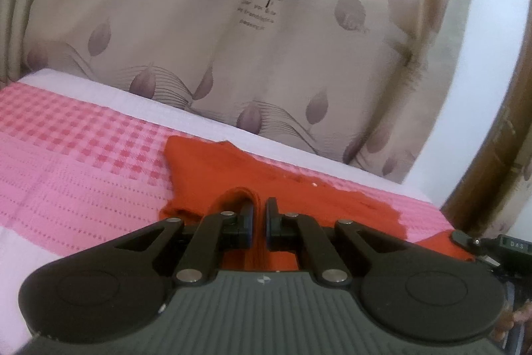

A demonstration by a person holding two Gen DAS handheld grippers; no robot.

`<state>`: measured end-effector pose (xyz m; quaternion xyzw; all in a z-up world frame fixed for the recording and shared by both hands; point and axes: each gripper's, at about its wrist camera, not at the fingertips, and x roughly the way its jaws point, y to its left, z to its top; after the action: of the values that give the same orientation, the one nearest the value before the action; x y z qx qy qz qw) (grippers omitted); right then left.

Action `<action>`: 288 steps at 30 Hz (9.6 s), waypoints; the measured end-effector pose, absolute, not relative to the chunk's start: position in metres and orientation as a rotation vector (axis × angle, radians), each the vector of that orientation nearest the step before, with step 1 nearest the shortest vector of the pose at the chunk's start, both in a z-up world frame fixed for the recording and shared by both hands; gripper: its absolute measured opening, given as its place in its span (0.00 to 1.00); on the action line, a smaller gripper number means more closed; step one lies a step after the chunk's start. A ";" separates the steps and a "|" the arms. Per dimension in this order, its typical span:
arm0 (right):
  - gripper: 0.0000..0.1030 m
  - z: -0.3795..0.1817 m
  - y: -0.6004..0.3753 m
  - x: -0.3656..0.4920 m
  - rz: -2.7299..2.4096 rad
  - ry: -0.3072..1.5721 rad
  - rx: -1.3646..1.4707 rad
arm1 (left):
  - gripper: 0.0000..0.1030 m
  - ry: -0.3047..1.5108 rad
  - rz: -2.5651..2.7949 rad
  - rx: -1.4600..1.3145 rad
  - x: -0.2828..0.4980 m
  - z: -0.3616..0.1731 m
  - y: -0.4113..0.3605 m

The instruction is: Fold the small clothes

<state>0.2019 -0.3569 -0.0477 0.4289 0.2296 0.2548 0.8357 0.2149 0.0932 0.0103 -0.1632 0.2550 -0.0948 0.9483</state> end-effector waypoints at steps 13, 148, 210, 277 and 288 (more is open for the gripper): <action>0.09 -0.063 -0.356 0.264 0.490 0.500 0.929 | 0.06 0.540 -0.102 -0.328 0.281 -0.007 0.088; 0.08 -0.070 -0.329 0.350 0.341 0.542 0.314 | 0.23 0.555 0.004 -0.042 0.372 -0.068 0.081; 1.00 -0.069 -0.233 0.296 0.343 0.639 -0.111 | 1.00 0.389 -0.029 0.212 0.246 -0.026 0.043; 1.00 -0.065 -0.304 0.278 0.491 0.467 0.375 | 0.41 0.853 -0.456 -0.317 0.376 0.004 -0.103; 1.00 -0.068 -0.297 0.283 0.559 0.518 0.354 | 0.97 0.498 -0.396 -0.438 0.290 0.010 -0.003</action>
<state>0.2834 -0.2967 -0.0675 0.1716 0.2515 0.2713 0.9131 0.2901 -0.0029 0.0104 -0.2135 0.2427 -0.1932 0.9264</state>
